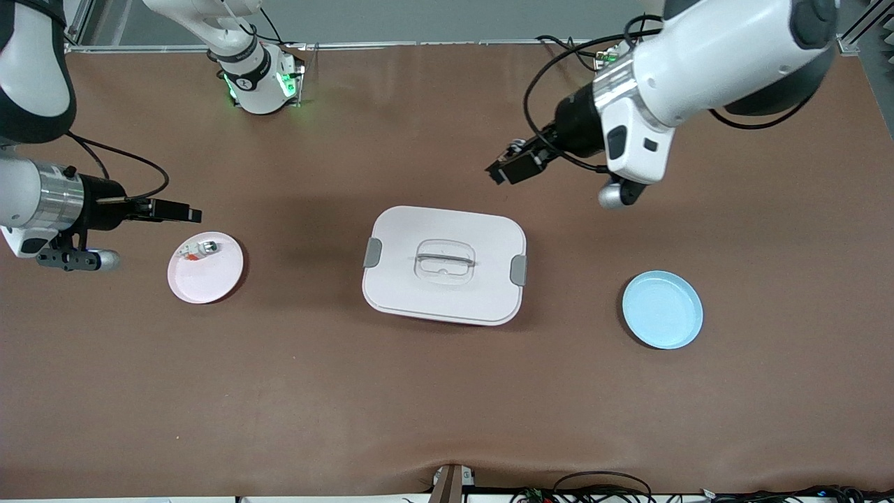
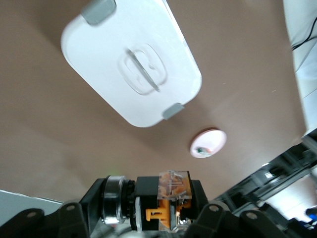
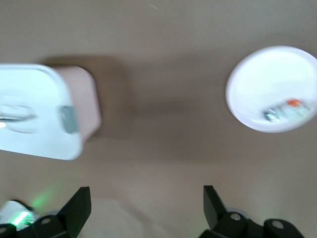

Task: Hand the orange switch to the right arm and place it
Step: 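Carry the switch over the box while the right gripper rises toward it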

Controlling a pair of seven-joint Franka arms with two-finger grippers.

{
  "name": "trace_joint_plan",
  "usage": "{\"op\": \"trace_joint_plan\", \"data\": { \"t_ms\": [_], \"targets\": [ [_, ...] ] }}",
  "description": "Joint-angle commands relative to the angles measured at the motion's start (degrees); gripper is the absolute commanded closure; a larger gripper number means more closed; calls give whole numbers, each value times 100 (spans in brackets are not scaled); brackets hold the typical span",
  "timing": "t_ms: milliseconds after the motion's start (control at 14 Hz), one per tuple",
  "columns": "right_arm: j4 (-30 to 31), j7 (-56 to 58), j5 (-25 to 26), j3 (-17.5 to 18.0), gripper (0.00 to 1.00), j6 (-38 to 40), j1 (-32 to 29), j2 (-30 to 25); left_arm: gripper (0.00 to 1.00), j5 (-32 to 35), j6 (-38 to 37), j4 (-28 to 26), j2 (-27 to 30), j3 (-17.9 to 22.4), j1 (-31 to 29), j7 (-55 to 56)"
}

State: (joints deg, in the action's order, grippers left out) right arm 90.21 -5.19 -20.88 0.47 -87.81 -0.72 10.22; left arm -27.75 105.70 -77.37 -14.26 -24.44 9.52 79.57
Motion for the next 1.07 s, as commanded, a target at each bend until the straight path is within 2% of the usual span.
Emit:
{"op": "trace_joint_plan", "data": {
  "t_ms": [0,287,430,645,788,931,1003],
  "targets": [
    [14,-305,-477,-3,0,-367,247,-231,77,-37,598,135,-313,-26,278,926],
    [49,-1561,-1294,-3,0,-1017,826,-441,77,85,1784,117,-683,27,831,1840],
    [32,-2020,-1349,-3,0,-1448,1239,-495,77,322,2093,126,-841,27,1016,2175],
    [23,-1960,-1506,6,0,-2011,1749,-486,77,481,2699,126,-1017,36,1298,2396],
    [145,-2065,-1524,-3,0,-2686,2293,-468,76,709,2850,117,-1087,36,1403,2624],
    [225,-2074,-1559,6,0,-3188,2575,-433,76,806,2859,126,-1114,36,1413,2739],
    [225,-1970,-1769,-3,0,-3321,2620,-407,76,807,2859,126,-1114,36,1447,2748]
  ]
}}
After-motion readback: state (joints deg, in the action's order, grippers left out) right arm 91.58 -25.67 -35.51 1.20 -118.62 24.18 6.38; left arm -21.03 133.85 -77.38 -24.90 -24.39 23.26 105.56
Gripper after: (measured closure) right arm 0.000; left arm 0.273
